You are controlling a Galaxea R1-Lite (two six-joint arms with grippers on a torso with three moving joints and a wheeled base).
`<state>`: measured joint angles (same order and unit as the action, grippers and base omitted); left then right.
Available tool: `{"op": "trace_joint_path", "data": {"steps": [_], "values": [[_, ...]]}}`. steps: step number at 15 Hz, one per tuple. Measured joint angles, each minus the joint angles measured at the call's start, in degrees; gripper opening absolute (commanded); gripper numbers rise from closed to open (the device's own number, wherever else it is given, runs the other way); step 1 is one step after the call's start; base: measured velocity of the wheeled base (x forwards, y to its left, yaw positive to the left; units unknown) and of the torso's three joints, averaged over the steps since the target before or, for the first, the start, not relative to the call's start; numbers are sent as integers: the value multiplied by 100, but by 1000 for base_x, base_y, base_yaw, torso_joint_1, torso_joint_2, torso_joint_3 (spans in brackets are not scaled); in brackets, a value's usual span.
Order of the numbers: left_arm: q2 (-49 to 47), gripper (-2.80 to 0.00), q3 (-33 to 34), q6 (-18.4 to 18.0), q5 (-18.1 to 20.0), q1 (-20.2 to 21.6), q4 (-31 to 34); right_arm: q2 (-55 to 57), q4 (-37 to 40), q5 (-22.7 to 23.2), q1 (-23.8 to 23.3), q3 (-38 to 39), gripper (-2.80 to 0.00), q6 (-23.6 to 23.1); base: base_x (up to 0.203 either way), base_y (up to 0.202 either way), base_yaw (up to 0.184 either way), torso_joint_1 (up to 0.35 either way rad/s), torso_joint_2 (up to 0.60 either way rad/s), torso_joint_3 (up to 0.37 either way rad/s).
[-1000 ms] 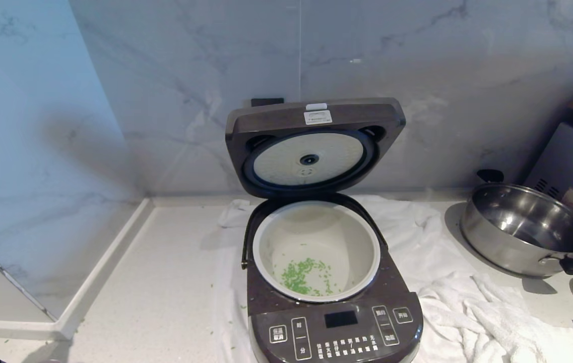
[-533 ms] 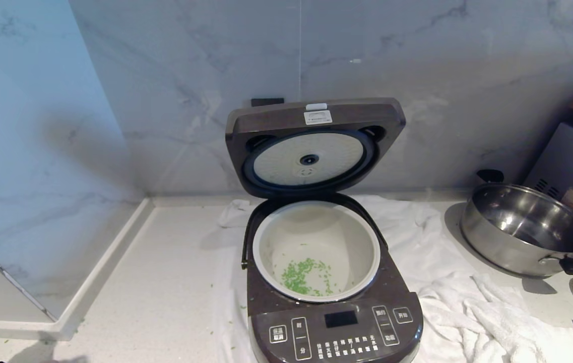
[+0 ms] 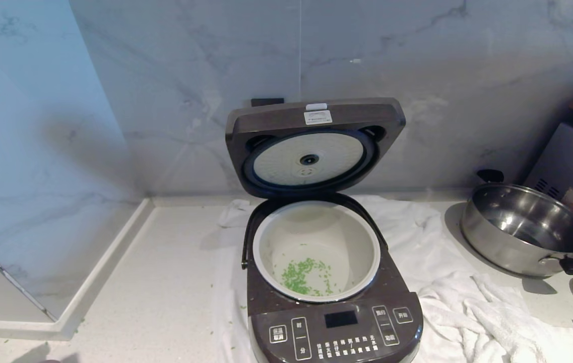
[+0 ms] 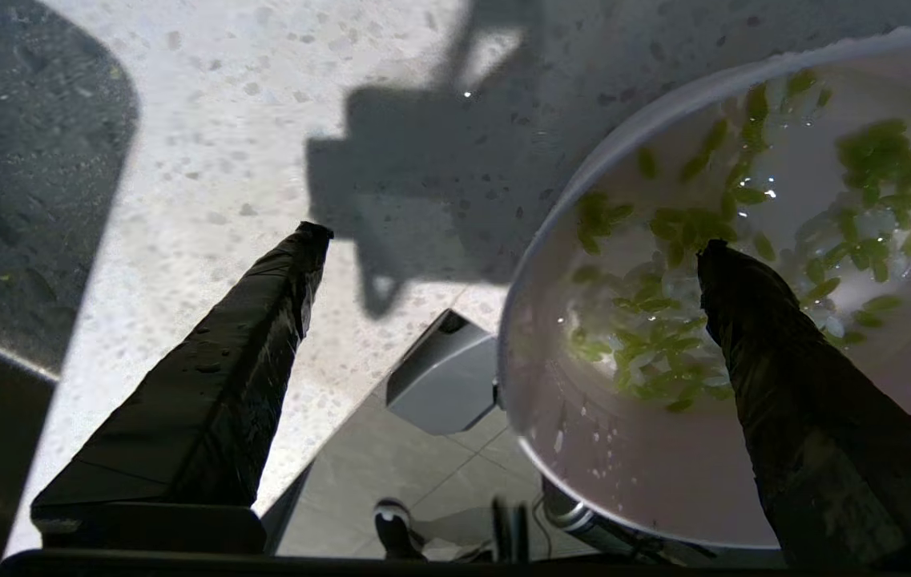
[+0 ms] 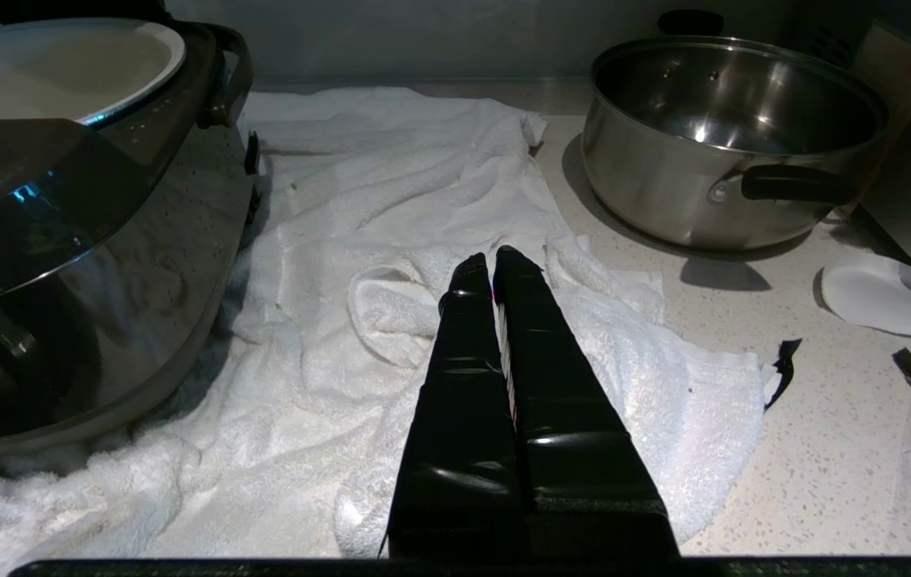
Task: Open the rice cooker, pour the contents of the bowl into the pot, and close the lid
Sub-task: Pour the water from the bowl into the rice cooker
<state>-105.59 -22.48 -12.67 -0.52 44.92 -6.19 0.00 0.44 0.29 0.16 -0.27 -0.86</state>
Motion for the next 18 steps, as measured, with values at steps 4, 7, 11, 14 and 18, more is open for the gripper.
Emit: {"op": "trace_joint_path", "data": {"steps": [4,7,11,14,18], "values": [[-352,-280,475,-4,-11,-50,-984,0,-1,1,0,0,-280,-2,0,0,0,0,0,0],[-418,-280,523,-9,-7,-77,-1029,0,-2,4,0,0,-280,-4,0,0,0,0,0,0],[-419,-280,510,-10,-81,-95,-1034,0,2,1,0,0,-280,-4,0,0,0,0,0,0],[-397,-280,515,-21,-88,-99,-1009,0,0,1,0,0,-280,1,0,0,0,0,0,0],[-367,-280,633,-21,-66,-215,-984,0,-1,1,0,0,-280,-4,0,0,0,0,0,0]]}}
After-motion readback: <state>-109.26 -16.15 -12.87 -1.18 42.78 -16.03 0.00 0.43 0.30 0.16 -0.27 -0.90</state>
